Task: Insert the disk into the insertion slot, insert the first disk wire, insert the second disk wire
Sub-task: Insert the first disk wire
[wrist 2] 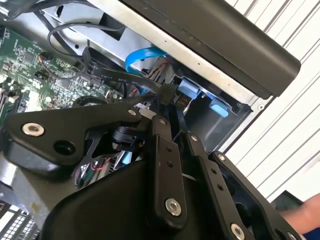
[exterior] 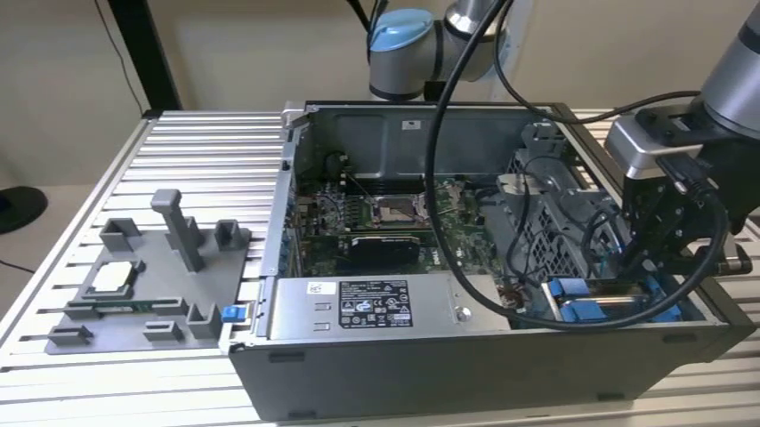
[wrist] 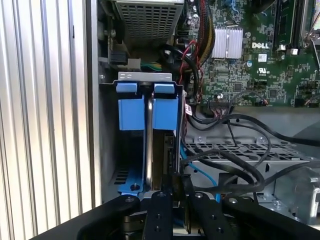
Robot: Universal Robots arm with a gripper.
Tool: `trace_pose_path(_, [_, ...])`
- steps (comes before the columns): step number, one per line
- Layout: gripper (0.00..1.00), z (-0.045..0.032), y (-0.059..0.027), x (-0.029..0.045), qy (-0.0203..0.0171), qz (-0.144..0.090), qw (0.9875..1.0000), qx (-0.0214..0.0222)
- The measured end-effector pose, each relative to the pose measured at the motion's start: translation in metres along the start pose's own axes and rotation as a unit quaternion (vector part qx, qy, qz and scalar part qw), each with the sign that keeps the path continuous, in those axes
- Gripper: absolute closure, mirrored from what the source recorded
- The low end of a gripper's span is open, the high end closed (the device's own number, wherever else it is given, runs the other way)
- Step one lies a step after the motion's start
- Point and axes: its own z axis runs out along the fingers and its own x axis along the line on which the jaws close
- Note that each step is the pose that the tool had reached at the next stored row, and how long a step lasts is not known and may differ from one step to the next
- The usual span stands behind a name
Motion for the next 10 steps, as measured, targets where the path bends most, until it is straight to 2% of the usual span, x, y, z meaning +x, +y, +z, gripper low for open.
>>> trace_pose_path(6, [1.0, 0.0018, -0.0007, 0.0008, 0.0, 0.0, 1.0, -0.0011])
trace_pose_path(10, [1.0, 0.0025, -0.0012, 0.0009, 0.0001, 0.001, 1.0, -0.0065])
